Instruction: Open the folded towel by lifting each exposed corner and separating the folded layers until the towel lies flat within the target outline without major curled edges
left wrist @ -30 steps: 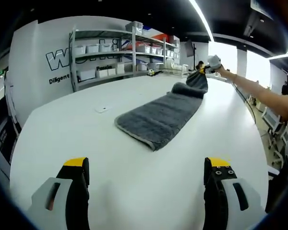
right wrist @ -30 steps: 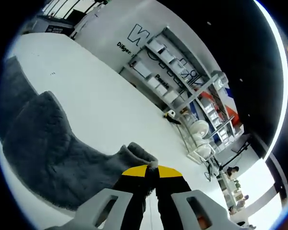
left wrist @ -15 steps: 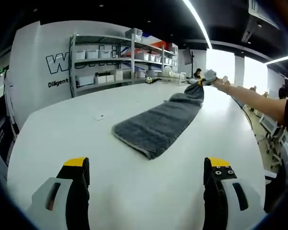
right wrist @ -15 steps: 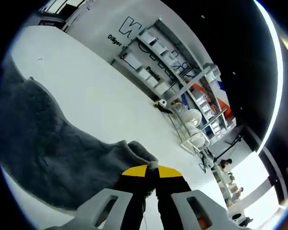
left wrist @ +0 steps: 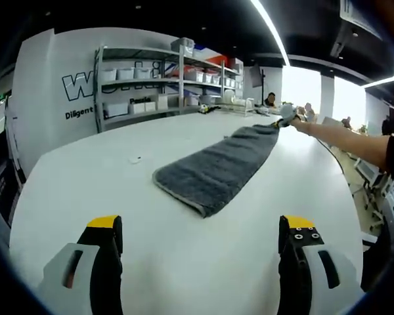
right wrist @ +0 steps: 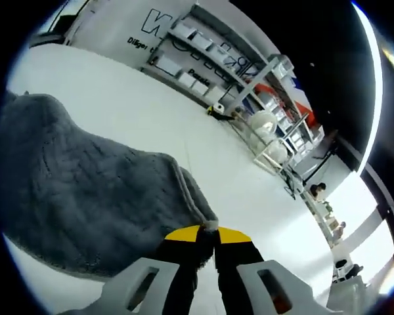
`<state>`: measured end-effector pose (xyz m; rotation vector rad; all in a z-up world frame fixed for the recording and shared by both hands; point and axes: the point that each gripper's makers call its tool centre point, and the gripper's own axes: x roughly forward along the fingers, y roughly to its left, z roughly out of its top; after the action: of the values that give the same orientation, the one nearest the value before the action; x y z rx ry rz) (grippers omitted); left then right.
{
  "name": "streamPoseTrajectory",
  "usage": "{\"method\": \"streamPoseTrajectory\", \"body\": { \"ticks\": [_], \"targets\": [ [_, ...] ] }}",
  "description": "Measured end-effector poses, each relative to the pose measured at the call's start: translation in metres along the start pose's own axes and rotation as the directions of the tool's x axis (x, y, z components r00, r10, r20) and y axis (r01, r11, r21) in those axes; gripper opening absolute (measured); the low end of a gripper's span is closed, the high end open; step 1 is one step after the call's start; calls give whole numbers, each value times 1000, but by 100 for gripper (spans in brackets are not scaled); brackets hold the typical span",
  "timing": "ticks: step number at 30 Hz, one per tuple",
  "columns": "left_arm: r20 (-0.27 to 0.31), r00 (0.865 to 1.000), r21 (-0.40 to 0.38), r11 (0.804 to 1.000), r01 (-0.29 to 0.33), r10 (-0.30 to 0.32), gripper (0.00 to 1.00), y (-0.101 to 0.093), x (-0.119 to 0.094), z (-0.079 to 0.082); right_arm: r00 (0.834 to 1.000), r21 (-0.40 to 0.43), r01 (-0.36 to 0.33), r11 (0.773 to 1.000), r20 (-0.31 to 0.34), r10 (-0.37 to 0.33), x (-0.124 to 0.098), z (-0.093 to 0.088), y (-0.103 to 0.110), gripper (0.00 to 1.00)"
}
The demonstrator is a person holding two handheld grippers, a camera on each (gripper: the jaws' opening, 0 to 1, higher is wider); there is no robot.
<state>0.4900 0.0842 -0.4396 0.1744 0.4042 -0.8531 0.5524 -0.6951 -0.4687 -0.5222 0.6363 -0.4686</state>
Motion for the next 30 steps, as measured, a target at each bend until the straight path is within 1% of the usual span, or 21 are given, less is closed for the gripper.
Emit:
{"method": "streamPoseTrajectory", "body": {
  "ticks": [1,2,3,4,5,6,7,9,11,12,14,16,17,18,19,20,21,22,24,27,30],
  "targets": [
    [-1,1000,0,1000,-1,1,98,1,0,0,1000,2,7,1000,-13,-7,1,-5,-1,10],
    [0,1000,0,1000,-2,2,98,1,0,0,999,10,32,999,-36,-32,1,-12,-4,16],
    [1,1000,0,1000,-2,2,98,1,0,1,998,17,52,999,-45,-51,1,-15,-7,29],
    [2,1000,-1,1000,0,0,98,1,1,1,997,25,64,998,-42,-63,2,-16,-11,36],
    [2,1000,-2,1000,1,-1,98,1,1,1,997,41,74,996,-27,-73,1,-16,-14,37],
    [1,1000,-2,1000,-1,1,98,1,1,0,997,54,72,996,-21,-71,2,-15,-16,35],
    [-1,1000,-1,1000,-3,3,98,0,1,0,997,56,70,996,-21,-68,2,-15,-16,36],
    [1,1000,-2,1000,-2,2,98,-1,1,0,997,60,72,996,-36,-70,2,-17,-17,43],
    [2,1000,-3,1000,0,0,98,-1,1,0,997,91,75,993,-26,-73,-3,-14,-18,50],
    [2,1000,-2,1000,0,0,98,-1,0,0,998,117,56,992,-10,-55,-3,-11,-16,53],
    [1,1000,-3,1000,-3,3,98,-1,0,0,1000,196,22,980,-19,-18,-6,-8,-13,59],
    [1,1000,-11,1000,-4,4,98,0,0,0,1000,247,15,969,-3,-15,-14,-1,-18,61],
    [3,1000,-17,1000,-2,2,97,1,0,0,1000,260,-3,966,6,1,-17,2,-17,65],
    [2,1000,-22,1000,2,-2,97,0,0,0,1000,279,-17,960,8,15,-19,4,-15,70],
    [-2,1000,-26,1000,12,-12,97,-2,0,-1,999,314,-48,948,11,48,-23,6,-10,76],
    [-5,1000,-26,1000,14,-14,97,-3,0,-2,997,334,-72,940,26,67,-28,9,-7,85],
    [-8,1000,-23,1000,13,-13,97,-3,1,-2,996,345,-85,935,33,78,-30,11,-5,90],
    [-5,1000,-22,1000,9,-9,97,-3,1,-2,996,349,-94,932,40,86,-36,13,-3,94],
    [1,1000,-25,1000,14,-14,97,-2,1,1,993,336,-113,935,67,96,-47,20,0,99],
    [9,1000,-26,1000,17,-17,97,-3,0,3,987,297,-156,942,84,137,-65,29,10,99],
    [6,1000,-26,999,19,-19,97,-3,1,2,978,238,-208,949,68,198,-82,33,26,99]
  ]
}}
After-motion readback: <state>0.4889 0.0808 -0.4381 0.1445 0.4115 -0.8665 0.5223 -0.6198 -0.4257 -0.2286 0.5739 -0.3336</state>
